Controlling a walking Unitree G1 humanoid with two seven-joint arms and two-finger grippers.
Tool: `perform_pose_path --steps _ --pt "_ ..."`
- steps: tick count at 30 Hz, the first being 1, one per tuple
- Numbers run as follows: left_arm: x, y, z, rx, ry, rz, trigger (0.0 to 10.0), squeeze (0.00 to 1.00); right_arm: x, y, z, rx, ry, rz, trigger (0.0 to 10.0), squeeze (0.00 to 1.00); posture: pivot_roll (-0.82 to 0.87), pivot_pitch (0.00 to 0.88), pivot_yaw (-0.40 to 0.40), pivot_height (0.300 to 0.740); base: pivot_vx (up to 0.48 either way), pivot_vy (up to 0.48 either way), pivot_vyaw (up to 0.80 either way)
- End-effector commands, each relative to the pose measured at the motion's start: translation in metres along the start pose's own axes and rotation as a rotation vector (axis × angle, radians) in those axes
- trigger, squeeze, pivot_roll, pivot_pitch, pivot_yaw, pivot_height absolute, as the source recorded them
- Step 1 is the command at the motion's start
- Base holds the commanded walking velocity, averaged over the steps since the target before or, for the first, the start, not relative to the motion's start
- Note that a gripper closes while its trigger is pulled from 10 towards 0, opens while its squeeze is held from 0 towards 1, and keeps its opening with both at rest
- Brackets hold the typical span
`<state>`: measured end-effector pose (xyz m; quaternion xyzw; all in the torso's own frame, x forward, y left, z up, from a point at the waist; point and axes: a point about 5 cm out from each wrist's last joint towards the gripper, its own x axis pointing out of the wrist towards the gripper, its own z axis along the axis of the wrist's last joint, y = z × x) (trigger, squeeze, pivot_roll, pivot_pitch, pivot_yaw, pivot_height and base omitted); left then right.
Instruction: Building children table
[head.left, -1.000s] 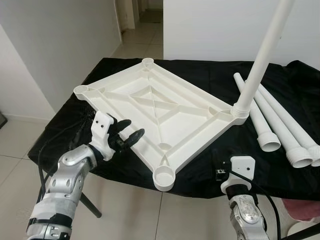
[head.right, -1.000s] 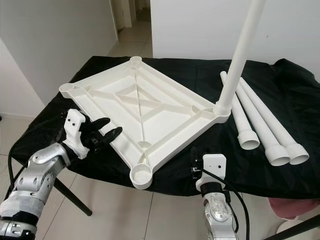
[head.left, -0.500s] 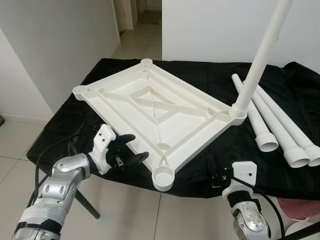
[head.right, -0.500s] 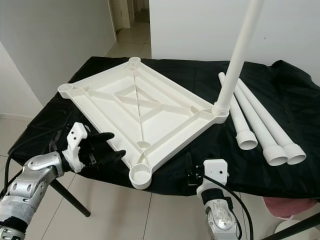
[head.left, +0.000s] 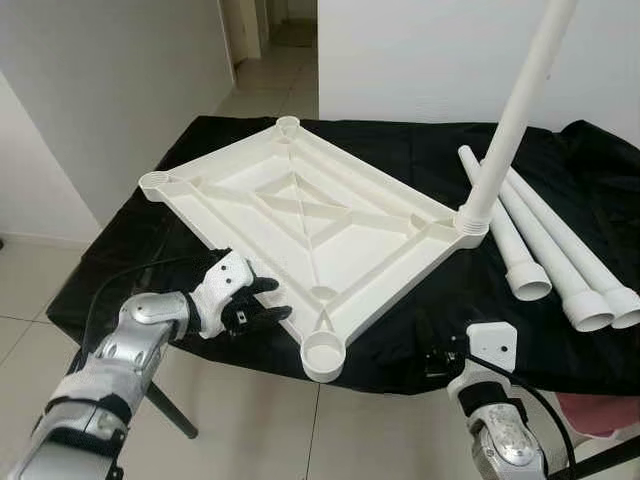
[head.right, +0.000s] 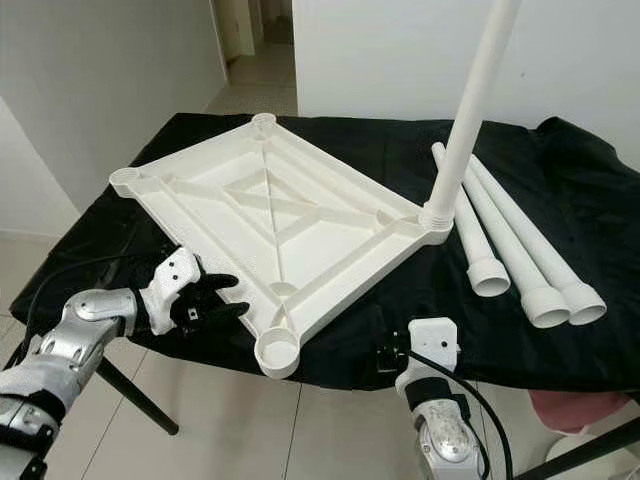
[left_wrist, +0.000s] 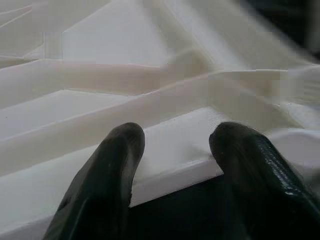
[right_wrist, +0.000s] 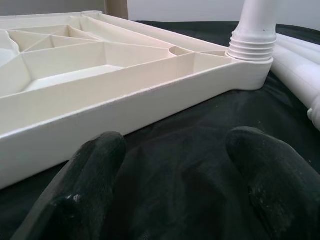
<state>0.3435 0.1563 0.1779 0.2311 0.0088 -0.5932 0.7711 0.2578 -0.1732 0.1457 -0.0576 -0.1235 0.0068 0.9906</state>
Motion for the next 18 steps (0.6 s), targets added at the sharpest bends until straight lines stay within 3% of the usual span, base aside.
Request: perform_pose_path --steps 1,4,5,9,17,18 --pt "-0.002 -0.008 -0.007 0.003 0.038 -0.139 10.0 0.00 -0.003 0.003 -0.002 0.000 0.019 0.015 10.0 0.00 -0.02 0.207 0.095 0.740 0.000 0.000 0.00" --pt "-0.003 0.000 0.000 -0.068 -0.014 -0.124 10.0 0.00 -0.004 0.003 -0.002 -0.002 0.021 0.017 10.0 0.00 -0.02 0.212 0.110 0.740 0.000 0.000 0.00" --pt "-0.004 0.005 0.006 -0.105 -0.059 -0.112 10.0 1.00 -0.005 0.003 -0.003 -0.004 0.022 0.019 10.0 0.00 -0.02 0.212 0.110 0.740 0.000 0.000 0.00" --pt "-0.006 0.016 0.021 -0.148 -0.164 -0.087 10.0 1.00 -0.005 0.006 -0.003 -0.006 0.023 0.030 10.0 0.00 -0.02 0.213 0.117 0.740 0.000 0.000 0.00" --pt "-0.004 0.007 0.018 -0.035 -0.092 -0.152 10.0 1.00 -0.002 0.012 -0.003 -0.004 0.018 0.059 10.0 0.00 -0.01 0.209 0.120 0.740 0.000 0.000 0.00" --pt "-0.003 0.006 0.015 -0.014 -0.067 -0.175 10.0 0.86 0.000 0.013 -0.003 -0.006 0.015 0.065 10.0 0.00 -0.01 0.209 0.119 0.740 0.000 0.000 0.00"
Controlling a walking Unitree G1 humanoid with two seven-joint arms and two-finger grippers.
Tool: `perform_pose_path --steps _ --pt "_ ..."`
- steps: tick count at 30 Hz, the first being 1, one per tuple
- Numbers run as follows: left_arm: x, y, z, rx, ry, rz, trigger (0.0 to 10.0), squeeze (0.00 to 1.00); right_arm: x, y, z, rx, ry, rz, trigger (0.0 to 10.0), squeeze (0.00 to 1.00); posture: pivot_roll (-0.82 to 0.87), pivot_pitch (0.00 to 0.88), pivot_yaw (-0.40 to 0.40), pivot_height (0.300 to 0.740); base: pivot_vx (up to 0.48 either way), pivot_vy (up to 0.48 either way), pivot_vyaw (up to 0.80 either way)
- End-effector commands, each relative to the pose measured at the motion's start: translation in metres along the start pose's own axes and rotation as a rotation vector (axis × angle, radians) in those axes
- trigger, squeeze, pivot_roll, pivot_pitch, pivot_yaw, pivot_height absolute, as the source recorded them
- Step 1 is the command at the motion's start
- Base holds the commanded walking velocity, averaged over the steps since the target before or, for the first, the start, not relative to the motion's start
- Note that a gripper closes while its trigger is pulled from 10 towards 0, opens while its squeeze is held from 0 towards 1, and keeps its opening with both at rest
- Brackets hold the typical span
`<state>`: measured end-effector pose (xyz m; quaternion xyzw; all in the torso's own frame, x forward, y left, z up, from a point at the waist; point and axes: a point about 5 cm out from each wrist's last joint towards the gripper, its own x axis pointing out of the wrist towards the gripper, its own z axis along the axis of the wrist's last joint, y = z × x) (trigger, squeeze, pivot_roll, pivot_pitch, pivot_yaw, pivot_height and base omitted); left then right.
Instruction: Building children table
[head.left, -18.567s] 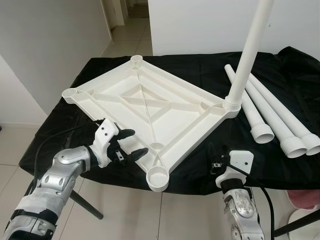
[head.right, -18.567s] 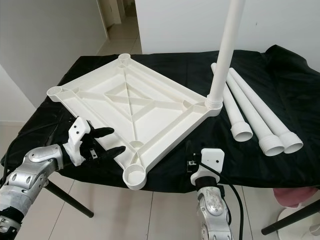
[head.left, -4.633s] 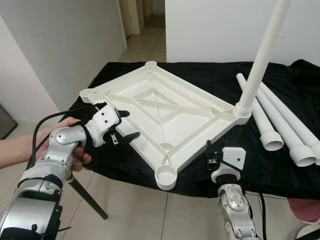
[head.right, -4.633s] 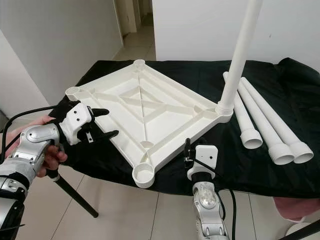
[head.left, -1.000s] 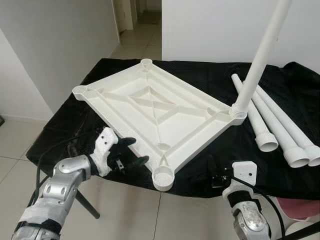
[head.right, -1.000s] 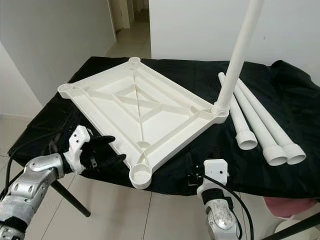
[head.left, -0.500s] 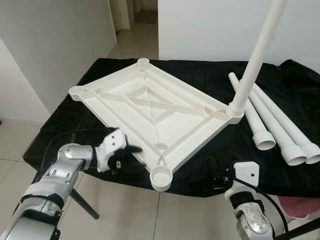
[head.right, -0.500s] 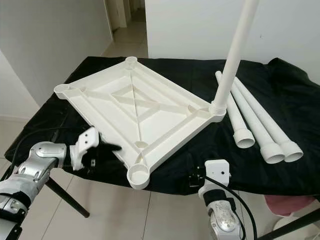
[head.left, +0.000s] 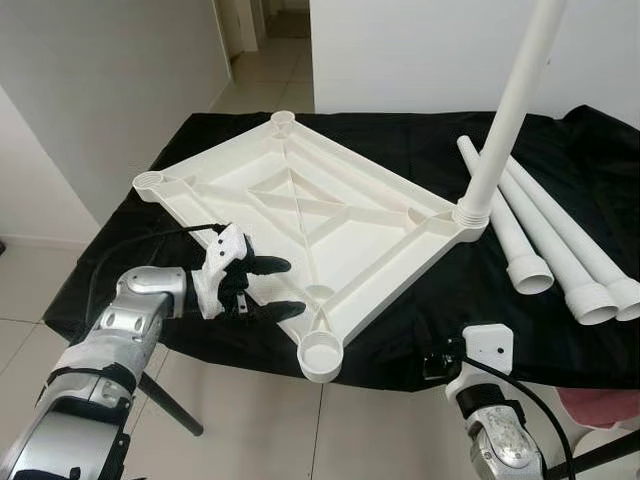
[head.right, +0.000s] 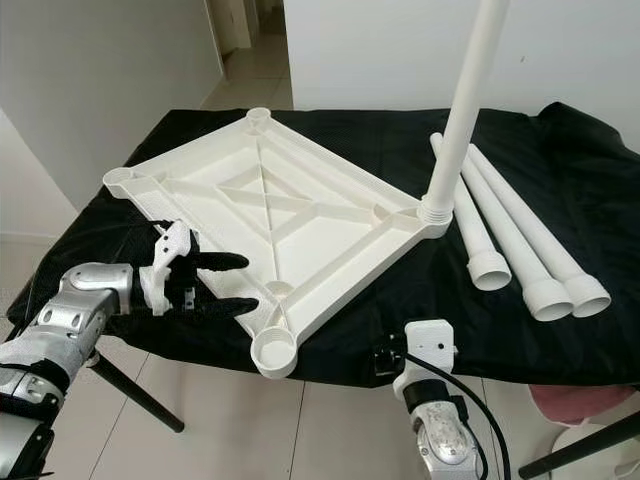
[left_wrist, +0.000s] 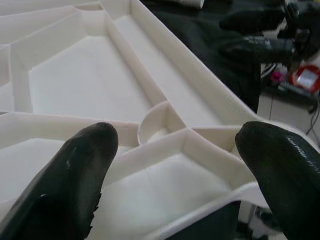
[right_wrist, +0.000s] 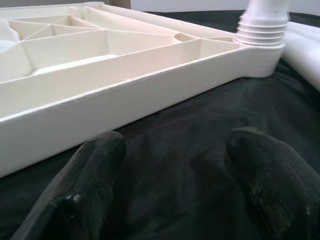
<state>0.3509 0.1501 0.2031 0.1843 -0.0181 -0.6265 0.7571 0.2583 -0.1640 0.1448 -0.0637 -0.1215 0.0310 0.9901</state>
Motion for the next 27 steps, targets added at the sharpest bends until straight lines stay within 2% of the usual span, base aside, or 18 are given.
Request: perform_pose_path --steps 1,2,6,8,15,18,23,27 --pt "-0.004 -0.009 -0.008 0.011 0.047 -0.118 10.0 0.86 -0.001 0.003 -0.003 0.000 0.014 0.015 10.0 0.00 -0.01 0.209 0.119 0.740 0.000 0.000 0.00" --pt "-0.005 -0.009 -0.009 0.022 0.063 -0.134 10.0 0.00 0.000 0.004 -0.002 -0.002 0.012 0.019 10.0 0.00 -0.01 0.207 0.119 0.740 0.000 0.000 0.00" --pt "-0.007 -0.012 -0.013 0.047 0.093 -0.156 10.0 0.00 0.000 0.004 -0.002 -0.003 0.011 0.021 10.0 0.00 -0.01 0.205 0.120 0.740 0.000 0.000 0.00" --pt "-0.011 -0.016 -0.020 0.097 0.152 -0.192 10.0 0.00 0.001 0.004 -0.003 -0.005 0.012 0.027 10.0 0.00 -0.01 0.198 0.120 0.740 0.000 0.000 0.00" --pt "-0.015 -0.020 -0.025 0.123 0.188 -0.226 10.0 0.00 0.001 0.006 -0.003 -0.005 0.011 0.037 10.0 0.00 -0.01 0.202 0.124 0.740 0.000 0.000 0.00" --pt "-0.016 -0.021 -0.029 0.133 0.217 -0.228 10.0 0.00 0.001 0.006 -0.003 -0.005 0.010 0.037 10.0 0.00 -0.01 0.206 0.125 0.740 0.000 0.000 0.00" --pt "-0.010 -0.014 -0.034 0.136 0.280 -0.164 10.0 0.00 0.002 0.006 -0.001 -0.006 0.006 0.036 10.0 0.00 -0.02 0.218 0.129 0.740 0.000 0.000 0.00" --pt "-0.006 -0.012 -0.037 0.152 0.334 -0.158 10.0 0.00 0.003 0.006 0.000 -0.005 0.003 0.033 10.0 0.00 -0.03 0.221 0.130 0.740 0.000 0.000 0.00"
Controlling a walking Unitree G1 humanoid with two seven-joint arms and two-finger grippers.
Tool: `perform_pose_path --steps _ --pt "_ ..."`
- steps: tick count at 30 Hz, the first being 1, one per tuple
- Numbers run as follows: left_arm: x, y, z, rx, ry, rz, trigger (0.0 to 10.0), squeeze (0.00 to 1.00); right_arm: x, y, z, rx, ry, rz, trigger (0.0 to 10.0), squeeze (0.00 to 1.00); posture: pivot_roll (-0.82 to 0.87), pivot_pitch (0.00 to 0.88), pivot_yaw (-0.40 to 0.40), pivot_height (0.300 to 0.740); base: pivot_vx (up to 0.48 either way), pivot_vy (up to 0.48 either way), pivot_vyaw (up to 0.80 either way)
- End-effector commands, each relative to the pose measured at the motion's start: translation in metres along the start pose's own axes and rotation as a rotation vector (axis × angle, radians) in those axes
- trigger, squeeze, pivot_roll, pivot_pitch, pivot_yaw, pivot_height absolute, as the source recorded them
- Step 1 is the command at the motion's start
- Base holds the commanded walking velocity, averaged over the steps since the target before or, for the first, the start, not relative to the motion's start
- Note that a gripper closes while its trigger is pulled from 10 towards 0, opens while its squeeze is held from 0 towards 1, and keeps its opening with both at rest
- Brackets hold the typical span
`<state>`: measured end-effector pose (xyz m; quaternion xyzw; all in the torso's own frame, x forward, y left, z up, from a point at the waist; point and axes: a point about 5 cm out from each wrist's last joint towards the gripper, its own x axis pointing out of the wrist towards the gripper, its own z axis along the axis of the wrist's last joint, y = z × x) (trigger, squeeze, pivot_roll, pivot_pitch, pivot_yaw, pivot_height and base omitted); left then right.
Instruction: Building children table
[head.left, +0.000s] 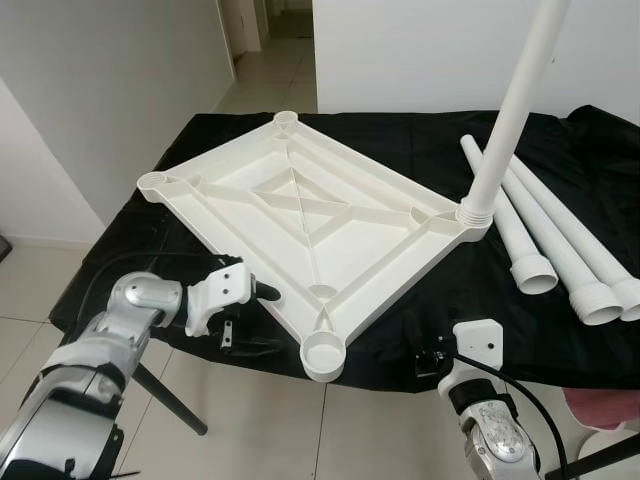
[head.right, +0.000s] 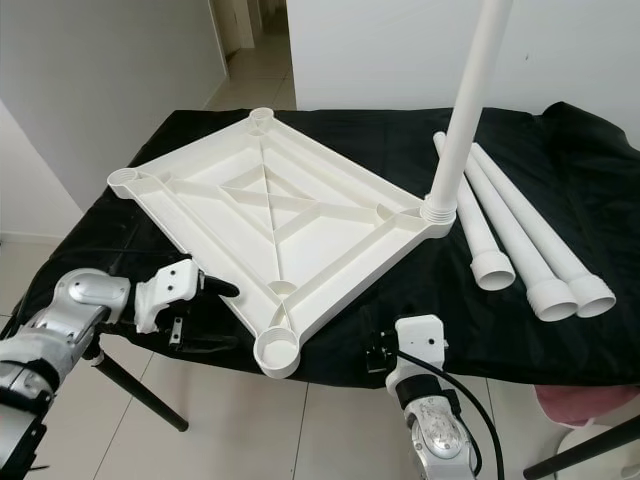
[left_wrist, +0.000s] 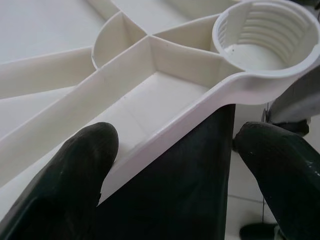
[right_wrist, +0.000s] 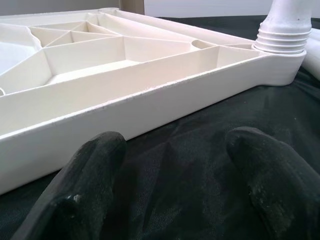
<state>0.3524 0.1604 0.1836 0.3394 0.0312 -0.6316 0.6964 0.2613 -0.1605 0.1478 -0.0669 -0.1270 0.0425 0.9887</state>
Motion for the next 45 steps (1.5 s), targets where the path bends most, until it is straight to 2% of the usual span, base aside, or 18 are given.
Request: perform_pose_path --steps 1,6,18,19,21,22,23,28,36,39,41,45 --pt "0.007 -0.009 -0.013 -0.041 0.073 -0.051 10.0 0.00 -0.001 0.003 -0.002 -0.002 0.014 0.010 10.0 0.00 -0.03 0.222 0.131 0.740 0.000 0.000 0.00" --pt "0.013 0.001 -0.012 -0.041 0.140 0.006 10.0 0.00 0.001 0.004 0.000 -0.001 0.007 0.006 10.0 0.00 -0.04 0.229 0.137 0.740 0.000 0.000 0.00" --pt "0.018 0.011 -0.006 -0.037 0.148 0.036 10.0 0.00 0.003 0.009 0.000 0.013 0.004 0.009 10.0 0.00 -0.03 0.235 0.139 0.740 0.000 0.000 0.00" --pt "0.018 0.011 -0.006 -0.054 0.141 0.030 8.0 0.00 0.004 0.010 0.000 0.012 0.004 0.010 10.0 0.00 -0.04 0.235 0.141 0.740 0.000 0.000 0.00" --pt "0.018 0.011 -0.006 -0.054 0.141 0.030 8.0 0.00 0.004 0.010 0.000 0.012 0.004 0.010 10.0 0.00 -0.04 0.235 0.141 0.740 0.000 0.000 0.00" --pt "0.019 0.011 -0.006 -0.059 0.135 0.030 6.0 0.00 0.004 0.010 0.000 0.013 0.004 0.009 10.0 0.00 -0.04 0.235 0.142 0.740 0.000 0.000 0.00" --pt "0.018 0.011 -0.005 -0.081 0.113 0.020 0.0 0.00 0.004 0.010 0.000 0.012 0.004 0.009 10.0 0.00 -0.04 0.236 0.143 0.740 0.000 0.000 0.00" --pt "0.013 0.009 -0.007 -0.109 0.086 -0.002 0.0 0.00 0.002 0.009 -0.001 0.013 0.009 0.004 10.0 0.00 -0.03 0.235 0.143 0.740 0.000 0.000 0.00" --pt "0.007 0.003 -0.010 -0.107 0.036 -0.006 0.0 0.00 0.004 0.012 -0.003 0.022 0.014 0.008 10.0 0.00 -0.01 0.231 0.137 0.740 0.000 0.000 0.00" --pt "0.010 0.000 -0.008 -0.100 -0.012 -0.015 0.0 0.00 0.005 0.011 -0.004 0.022 0.013 -0.001 10.0 0.00 0.00 0.227 0.131 0.740 0.000 0.000 0.00" --pt "0.020 -0.004 -0.001 -0.087 -0.090 -0.019 0.0 0.00 0.007 0.008 -0.006 0.027 0.016 -0.038 10.0 0.00 0.01 0.222 0.115 0.740 0.000 0.000 0.00" --pt "0.028 -0.006 0.004 -0.071 -0.141 -0.016 0.0 0.00 0.010 0.006 -0.008 0.031 0.019 -0.070 10.0 0.00 0.01 0.219 0.110 0.740 0.000 0.000 0.00"
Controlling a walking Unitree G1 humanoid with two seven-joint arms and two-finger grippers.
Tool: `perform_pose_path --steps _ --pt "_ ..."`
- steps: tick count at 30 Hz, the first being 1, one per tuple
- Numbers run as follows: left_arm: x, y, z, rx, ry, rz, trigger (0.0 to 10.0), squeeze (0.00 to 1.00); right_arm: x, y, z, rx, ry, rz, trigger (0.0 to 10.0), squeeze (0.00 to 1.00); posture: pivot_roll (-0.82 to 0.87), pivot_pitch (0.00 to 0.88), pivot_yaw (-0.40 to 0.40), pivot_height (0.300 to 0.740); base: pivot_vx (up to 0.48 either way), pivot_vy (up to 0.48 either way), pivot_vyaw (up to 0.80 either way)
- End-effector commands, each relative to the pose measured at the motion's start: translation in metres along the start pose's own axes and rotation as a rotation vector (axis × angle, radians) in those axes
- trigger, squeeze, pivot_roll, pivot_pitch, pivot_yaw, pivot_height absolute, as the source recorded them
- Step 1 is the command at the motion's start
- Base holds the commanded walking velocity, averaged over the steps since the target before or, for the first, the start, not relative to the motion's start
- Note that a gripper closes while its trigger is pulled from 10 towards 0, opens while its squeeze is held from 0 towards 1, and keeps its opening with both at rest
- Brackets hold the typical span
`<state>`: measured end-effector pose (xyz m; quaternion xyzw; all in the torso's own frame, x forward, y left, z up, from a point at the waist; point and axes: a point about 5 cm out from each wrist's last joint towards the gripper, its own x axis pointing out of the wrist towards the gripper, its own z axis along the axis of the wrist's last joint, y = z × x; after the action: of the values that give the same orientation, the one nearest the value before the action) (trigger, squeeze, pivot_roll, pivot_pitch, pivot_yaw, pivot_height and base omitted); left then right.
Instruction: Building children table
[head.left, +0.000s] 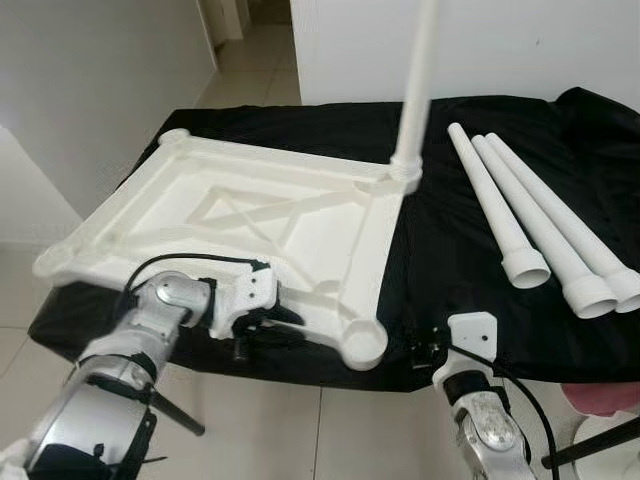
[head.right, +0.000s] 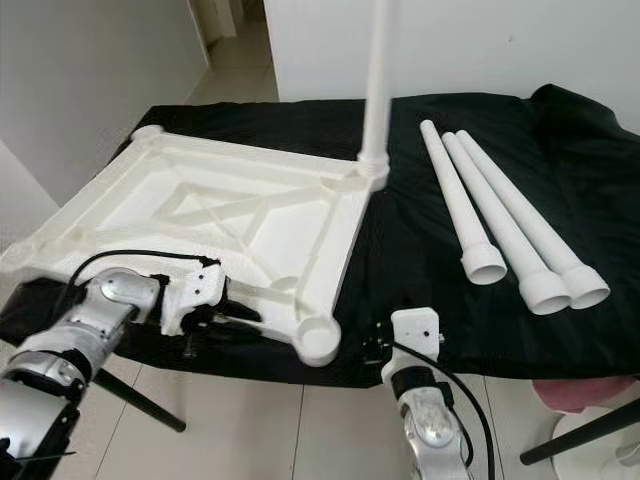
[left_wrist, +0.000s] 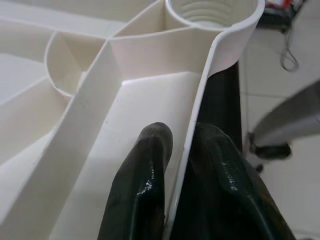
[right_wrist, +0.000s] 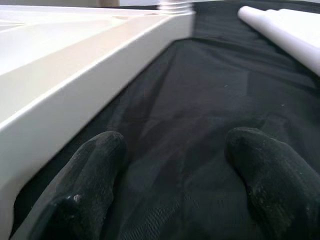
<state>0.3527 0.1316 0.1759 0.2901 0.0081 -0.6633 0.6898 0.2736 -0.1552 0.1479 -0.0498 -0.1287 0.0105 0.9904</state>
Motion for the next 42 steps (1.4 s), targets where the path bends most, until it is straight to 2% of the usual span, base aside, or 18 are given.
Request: perform_pose_path --steps 1,3,4,5,9,10,11,13,14,21,22,23,24,25,29,33,40,42 --pt "0.004 -0.004 -0.003 -0.022 -0.044 0.031 10.0 0.00 -0.002 0.001 -0.006 0.008 0.021 -0.018 10.0 0.00 0.02 0.216 0.106 0.740 0.000 0.000 0.00" --pt "0.009 -0.006 -0.001 -0.008 -0.055 0.031 10.0 0.00 0.000 0.001 -0.006 0.015 0.020 -0.027 10.0 0.00 0.02 0.216 0.106 0.740 0.000 0.000 0.00" --pt "0.013 -0.007 0.002 0.003 -0.076 0.034 10.0 0.68 0.001 0.002 -0.006 0.022 0.021 -0.039 10.0 0.00 0.02 0.217 0.105 0.740 0.000 0.000 0.00" --pt "0.015 -0.007 0.004 -0.004 -0.105 0.035 10.0 1.00 0.004 0.003 -0.007 0.028 0.024 -0.050 10.0 0.00 0.02 0.217 0.107 0.740 0.000 0.000 0.00" --pt "0.014 -0.004 0.011 0.007 -0.138 0.081 10.0 1.00 0.008 0.003 -0.007 0.039 0.024 -0.080 10.0 0.00 0.02 0.216 0.111 0.740 0.000 0.000 0.00" --pt "0.013 -0.002 0.014 0.014 -0.149 0.091 10.0 0.78 0.011 0.002 -0.006 0.043 0.021 -0.088 10.0 0.00 0.02 0.216 0.115 0.740 0.000 0.000 0.00" --pt "0.010 0.003 0.022 0.013 -0.179 0.133 10.0 0.00 0.014 0.000 -0.003 0.051 0.014 -0.103 10.0 0.00 0.02 0.214 0.114 0.740 0.000 0.000 0.00" --pt "0.006 0.008 0.030 -0.012 -0.215 0.183 10.0 0.00 0.017 -0.003 0.001 0.052 0.006 -0.114 10.0 0.00 0.02 0.213 0.113 0.740 0.000 0.000 0.00" --pt "0.002 0.013 0.035 -0.063 -0.248 0.224 10.0 0.00 0.021 -0.006 0.004 0.050 -0.005 -0.123 10.0 0.00 0.02 0.212 0.113 0.740 0.000 0.000 0.00" --pt "-0.009 0.020 0.048 -0.181 -0.349 0.356 10.0 0.00 0.032 -0.020 0.015 0.020 -0.045 -0.146 10.0 0.00 0.03 0.200 0.097 0.740 0.000 0.000 0.00" --pt "-0.012 0.020 0.048 -0.203 -0.371 0.406 10.0 0.00 0.034 -0.024 0.018 0.014 -0.056 -0.148 10.0 0.05 0.03 0.196 0.094 0.740 0.000 0.000 0.00" --pt "-0.012 0.020 0.048 -0.203 -0.371 0.406 10.0 0.00 0.034 -0.024 0.018 0.014 -0.056 -0.148 10.0 0.05 0.03 0.196 0.094 0.740 0.000 0.000 0.00" --pt "-0.014 0.021 0.046 -0.224 -0.386 0.470 10.0 0.00 0.037 -0.028 0.020 0.008 -0.066 -0.152 10.0 1.00 0.03 0.191 0.086 0.740 0.000 0.000 0.00" --pt "-0.016 0.021 0.045 -0.261 -0.419 0.539 10.0 0.00 0.039 -0.034 0.021 -0.006 -0.072 -0.169 10.0 1.00 0.03 0.185 0.080 0.740 0.000 0.000 0.00" --pt "-0.017 0.022 0.043 -0.285 -0.435 0.596 10.0 0.00 0.041 -0.040 0.020 -0.017 -0.073 -0.184 10.0 1.00 0.03 0.179 0.074 0.740 0.000 0.000 0.00" --pt "-0.021 0.016 0.039 -0.406 -0.467 0.773 10.0 0.00 0.048 -0.065 0.017 -0.091 -0.055 -0.250 10.0 1.00 0.03 0.174 0.071 0.740 0.000 0.000 0.00" --pt "-0.017 0.009 0.035 -0.474 -0.437 0.845 10.0 0.00 0.054 -0.085 0.018 -0.120 -0.037 -0.291 10.0 1.00 0.02 0.179 0.062 0.740 0.000 0.000 0.00" --pt "-0.015 0.006 0.034 -0.492 -0.424 0.847 10.0 0.00 0.056 -0.090 0.019 -0.127 -0.032 -0.297 10.0 0.95 0.02 0.180 0.063 0.740 0.000 0.000 0.00"
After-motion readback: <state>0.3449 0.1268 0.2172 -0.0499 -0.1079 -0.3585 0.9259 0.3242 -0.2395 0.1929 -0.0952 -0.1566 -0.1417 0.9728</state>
